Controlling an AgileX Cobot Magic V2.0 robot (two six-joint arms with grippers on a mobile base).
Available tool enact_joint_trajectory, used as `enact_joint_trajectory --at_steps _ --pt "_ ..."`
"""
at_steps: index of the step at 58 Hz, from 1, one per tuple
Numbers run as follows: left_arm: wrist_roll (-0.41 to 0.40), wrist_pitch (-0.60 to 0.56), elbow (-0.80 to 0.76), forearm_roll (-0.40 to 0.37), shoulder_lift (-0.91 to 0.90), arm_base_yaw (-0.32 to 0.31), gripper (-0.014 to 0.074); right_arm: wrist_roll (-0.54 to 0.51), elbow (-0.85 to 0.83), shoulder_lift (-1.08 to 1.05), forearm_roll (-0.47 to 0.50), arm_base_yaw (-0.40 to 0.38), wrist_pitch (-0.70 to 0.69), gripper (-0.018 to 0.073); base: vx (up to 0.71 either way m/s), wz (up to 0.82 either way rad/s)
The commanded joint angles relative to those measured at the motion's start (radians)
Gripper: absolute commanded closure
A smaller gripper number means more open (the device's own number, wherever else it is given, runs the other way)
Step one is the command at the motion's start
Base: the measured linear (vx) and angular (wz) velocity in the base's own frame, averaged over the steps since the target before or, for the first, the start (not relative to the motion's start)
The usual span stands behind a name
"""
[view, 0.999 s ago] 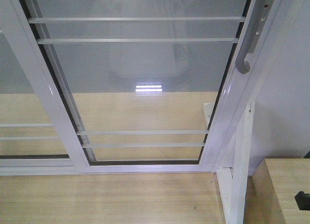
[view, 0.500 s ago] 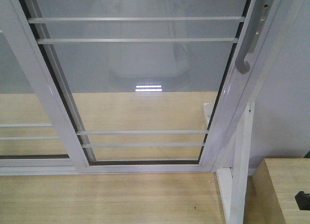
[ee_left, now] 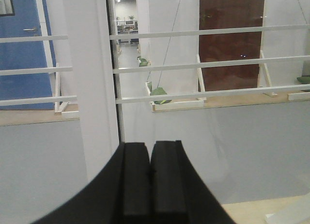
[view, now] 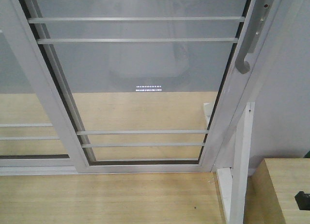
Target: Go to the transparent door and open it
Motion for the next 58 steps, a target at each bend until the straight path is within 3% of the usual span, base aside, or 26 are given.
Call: enact_joint_trajectory --at_steps 1,13,23,37,48,58 --pt "-0.007 -0.092 0.014 -0.01 -0.001 -0.004 0.0602 -0.003 0.0 0.015 -0.008 -0.004 -0.082 0.0568 0.0 0.0" --pt "-0.007 -0.1 0.014 -0.01 -0.001 -0.004 0.0602 -0.002 0.0 0.015 -0.009 -0.004 -0.099 0.0568 0.0 0.0" --pt "-0.01 -0.192 -0.01 -0.01 -0.001 -0.004 0.0602 0.015 -0.008 0.015 0.034 -0.004 -0.196 0.0565 0.0 0.0" --pt "-0.012 -0.12 -0.162 -0.013 0.016 -0.004 0.0602 -0.004 -0.22 0.028 0.034 -0.004 0.006 0.0564 0.0 0.0" --pt "-0.01 -0.012 -0.348 -0.011 0.162 -0.004 0.0602 -0.006 -0.409 0.168 -0.045 -0.004 0.067 0.0564 0.0 0.0" --pt "-0.008 -0.063 -0.47 -0.01 0.395 -0.004 0.0602 -0.006 -0.492 0.404 -0.161 -0.004 0.026 0.0564 0.0 0.0"
